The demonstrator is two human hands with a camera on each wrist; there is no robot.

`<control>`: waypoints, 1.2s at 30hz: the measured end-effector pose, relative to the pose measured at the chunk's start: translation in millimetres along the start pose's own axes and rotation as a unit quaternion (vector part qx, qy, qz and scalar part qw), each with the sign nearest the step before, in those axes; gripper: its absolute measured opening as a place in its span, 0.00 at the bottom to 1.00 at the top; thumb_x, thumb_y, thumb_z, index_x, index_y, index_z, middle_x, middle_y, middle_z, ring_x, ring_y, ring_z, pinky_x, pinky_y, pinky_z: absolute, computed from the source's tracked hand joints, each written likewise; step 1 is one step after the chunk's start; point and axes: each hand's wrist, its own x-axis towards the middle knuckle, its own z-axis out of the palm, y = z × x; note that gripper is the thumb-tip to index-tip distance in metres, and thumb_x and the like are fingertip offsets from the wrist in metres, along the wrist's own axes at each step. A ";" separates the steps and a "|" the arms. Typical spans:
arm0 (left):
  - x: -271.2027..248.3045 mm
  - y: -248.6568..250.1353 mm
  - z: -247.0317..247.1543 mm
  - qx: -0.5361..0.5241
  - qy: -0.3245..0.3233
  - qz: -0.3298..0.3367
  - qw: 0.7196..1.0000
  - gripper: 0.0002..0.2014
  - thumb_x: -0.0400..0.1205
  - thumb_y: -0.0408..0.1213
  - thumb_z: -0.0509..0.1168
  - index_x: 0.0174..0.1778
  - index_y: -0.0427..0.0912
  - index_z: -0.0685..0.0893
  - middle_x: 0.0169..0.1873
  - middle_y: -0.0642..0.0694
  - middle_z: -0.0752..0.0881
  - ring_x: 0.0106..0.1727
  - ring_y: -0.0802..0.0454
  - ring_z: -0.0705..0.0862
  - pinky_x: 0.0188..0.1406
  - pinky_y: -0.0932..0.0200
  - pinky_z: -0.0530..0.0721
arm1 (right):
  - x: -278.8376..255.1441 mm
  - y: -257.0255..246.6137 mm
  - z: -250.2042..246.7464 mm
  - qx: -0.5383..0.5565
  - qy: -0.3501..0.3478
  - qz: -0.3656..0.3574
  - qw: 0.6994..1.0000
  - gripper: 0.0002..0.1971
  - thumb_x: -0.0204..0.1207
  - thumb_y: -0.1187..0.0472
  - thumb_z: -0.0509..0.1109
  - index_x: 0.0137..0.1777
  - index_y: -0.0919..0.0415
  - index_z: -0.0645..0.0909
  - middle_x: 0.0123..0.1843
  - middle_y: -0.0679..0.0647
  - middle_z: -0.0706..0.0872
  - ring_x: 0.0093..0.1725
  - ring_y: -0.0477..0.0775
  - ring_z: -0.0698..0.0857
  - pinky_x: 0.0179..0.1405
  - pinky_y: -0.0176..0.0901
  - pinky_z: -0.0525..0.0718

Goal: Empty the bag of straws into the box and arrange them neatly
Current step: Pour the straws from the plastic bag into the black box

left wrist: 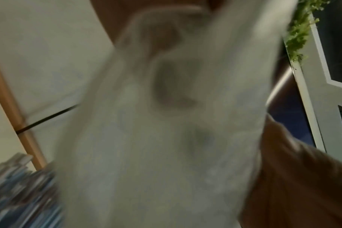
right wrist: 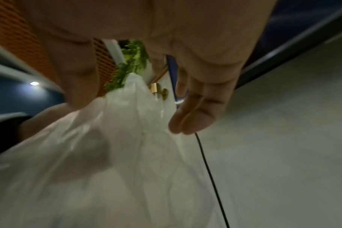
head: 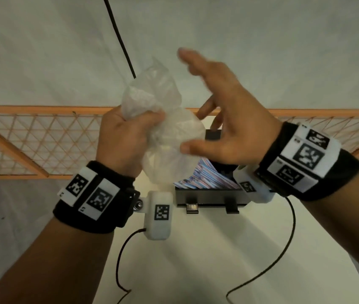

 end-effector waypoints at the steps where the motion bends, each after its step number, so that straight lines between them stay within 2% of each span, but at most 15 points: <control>1: -2.1 -0.1 1.2 -0.014 -0.028 -0.002 0.999 0.08 0.81 0.21 0.68 0.47 0.36 0.90 0.36 0.49 0.94 0.41 0.51 0.93 0.38 0.57 0.89 | -3.6 -0.1 5.9 -0.031 -0.025 -0.023 0.999 0.51 0.63 0.50 0.86 0.84 0.57 0.63 0.73 0.52 0.74 0.67 0.46 0.78 0.51 0.34 0.84; 2: -5.4 -0.9 2.6 -0.038 -0.070 0.001 0.997 0.08 0.81 0.23 0.68 0.54 0.33 0.88 0.42 0.46 0.94 0.46 0.48 0.93 0.42 0.55 0.89 | -6.0 1.4 13.3 -0.056 -0.025 -0.029 0.998 0.44 0.65 0.48 0.84 0.80 0.60 0.71 0.67 0.54 0.80 0.63 0.50 0.81 0.54 0.40 0.84; 4: -11.2 -9.4 -1.0 -0.065 -0.154 0.023 0.986 0.28 0.76 0.30 0.73 0.72 0.35 0.76 0.56 0.39 0.89 0.54 0.45 0.91 0.47 0.53 0.89 | -9.0 7.1 26.3 -0.055 0.018 0.000 0.998 0.23 0.72 0.48 0.78 0.62 0.62 0.85 0.49 0.55 0.87 0.46 0.53 0.86 0.45 0.50 0.85; 5: -14.1 -14.9 -5.2 -0.046 -0.188 0.043 0.980 0.38 0.72 0.32 0.76 0.78 0.43 0.67 0.63 0.38 0.85 0.58 0.46 0.90 0.50 0.52 0.90 | -10.4 9.3 30.2 -0.028 0.038 0.030 0.998 0.17 0.75 0.49 0.75 0.54 0.63 0.87 0.41 0.55 0.88 0.39 0.54 0.86 0.39 0.51 0.84; 7: -23.6 -21.9 -8.6 0.072 -0.246 0.103 0.961 0.49 0.70 0.32 0.82 0.82 0.51 0.60 0.73 0.39 0.78 0.66 0.46 0.88 0.59 0.51 0.90 | -15.0 12.1 37.1 0.055 0.049 0.085 0.994 0.15 0.77 0.50 0.70 0.46 0.64 0.88 0.34 0.57 0.88 0.32 0.54 0.86 0.32 0.49 0.82; 9: -31.7 -25.1 -9.5 0.185 -0.218 0.135 0.949 0.38 0.70 0.32 0.85 0.73 0.49 0.75 0.65 0.48 0.85 0.63 0.55 0.89 0.55 0.62 0.89 | -21.3 8.2 43.4 0.160 0.016 0.128 0.979 0.15 0.76 0.52 0.71 0.44 0.66 0.88 0.33 0.62 0.89 0.31 0.54 0.85 0.32 0.51 0.83; 11: -32.8 -28.0 -15.6 0.209 -0.153 0.138 0.956 0.22 0.71 0.31 0.85 0.56 0.47 0.84 0.47 0.59 0.91 0.48 0.65 0.90 0.41 0.71 0.86 | -29.2 6.2 48.6 0.256 -0.032 0.171 0.951 0.16 0.72 0.51 0.74 0.46 0.67 0.87 0.37 0.68 0.88 0.32 0.60 0.85 0.38 0.56 0.86; 13: -28.1 -36.9 -29.7 0.204 -0.056 0.118 0.970 0.13 0.71 0.28 0.80 0.48 0.45 0.87 0.38 0.58 0.91 0.39 0.61 0.88 0.33 0.64 0.85 | -41.0 11.7 49.0 0.272 -0.044 0.206 0.939 0.17 0.69 0.50 0.77 0.52 0.60 0.85 0.40 0.63 0.90 0.38 0.64 0.89 0.45 0.58 0.88; 16: -18.4 -58.6 -54.9 0.155 0.093 0.037 0.983 0.11 0.73 0.23 0.72 0.51 0.34 0.89 0.40 0.46 0.91 0.39 0.53 0.89 0.34 0.57 0.87 | -64.9 38.4 40.9 0.098 -0.015 0.246 0.964 0.15 0.68 0.51 0.79 0.51 0.53 0.83 0.40 0.50 0.90 0.36 0.52 0.88 0.42 0.49 0.88; 19: -11.9 -98.8 -82.4 0.207 0.160 -0.088 0.961 0.14 0.69 0.33 0.73 0.51 0.42 0.87 0.44 0.46 0.90 0.44 0.46 0.89 0.43 0.48 0.90 | -95.2 70.0 41.1 -0.100 -0.079 0.299 0.946 0.09 0.69 0.54 0.78 0.46 0.54 0.83 0.41 0.47 0.88 0.41 0.52 0.87 0.44 0.46 0.85; 22: -13.4 -144.1 -102.7 0.333 0.120 -0.216 0.910 0.17 0.64 0.47 0.73 0.48 0.52 0.86 0.47 0.45 0.90 0.51 0.35 0.90 0.50 0.35 0.92 | -120.5 92.0 59.0 -0.172 -0.162 0.329 0.914 0.15 0.68 0.53 0.76 0.54 0.55 0.85 0.50 0.52 0.87 0.51 0.57 0.85 0.52 0.46 0.83; 26: -33.9 -183.4 -102.6 0.441 0.068 -0.272 0.853 0.16 0.75 0.41 0.75 0.56 0.47 0.80 0.52 0.42 0.87 0.55 0.36 0.86 0.54 0.46 0.85 | -131.9 104.9 84.4 -0.174 -0.185 0.340 0.905 0.17 0.71 0.56 0.74 0.60 0.54 0.80 0.57 0.54 0.83 0.57 0.60 0.83 0.60 0.52 0.82; 30: -41.5 -197.4 -102.5 0.470 0.046 -0.293 0.831 0.20 0.80 0.39 0.75 0.65 0.42 0.78 0.56 0.40 0.84 0.53 0.38 0.81 0.52 0.50 0.77 | -132.6 116.7 94.1 -0.144 -0.149 0.356 0.911 0.09 0.76 0.63 0.72 0.55 0.56 0.82 0.55 0.55 0.82 0.55 0.61 0.83 0.59 0.54 0.82; 32: -41.7 -198.1 -101.9 0.478 0.036 -0.296 0.827 0.22 0.80 0.41 0.76 0.67 0.41 0.77 0.57 0.40 0.84 0.58 0.35 0.83 0.54 0.50 0.77 | -132.6 119.8 96.5 -0.137 -0.141 0.356 0.914 0.06 0.77 0.66 0.70 0.51 0.57 0.81 0.52 0.55 0.82 0.52 0.61 0.83 0.60 0.57 0.81; 36: -40.2 -197.8 -98.6 0.476 0.016 -0.306 0.824 0.29 0.78 0.43 0.79 0.70 0.41 0.75 0.62 0.38 0.84 0.64 0.34 0.84 0.58 0.48 0.80 | -134.5 117.5 99.3 -0.130 -0.142 0.350 0.917 0.08 0.76 0.71 0.67 0.45 0.56 0.76 0.47 0.54 0.80 0.49 0.61 0.81 0.60 0.61 0.80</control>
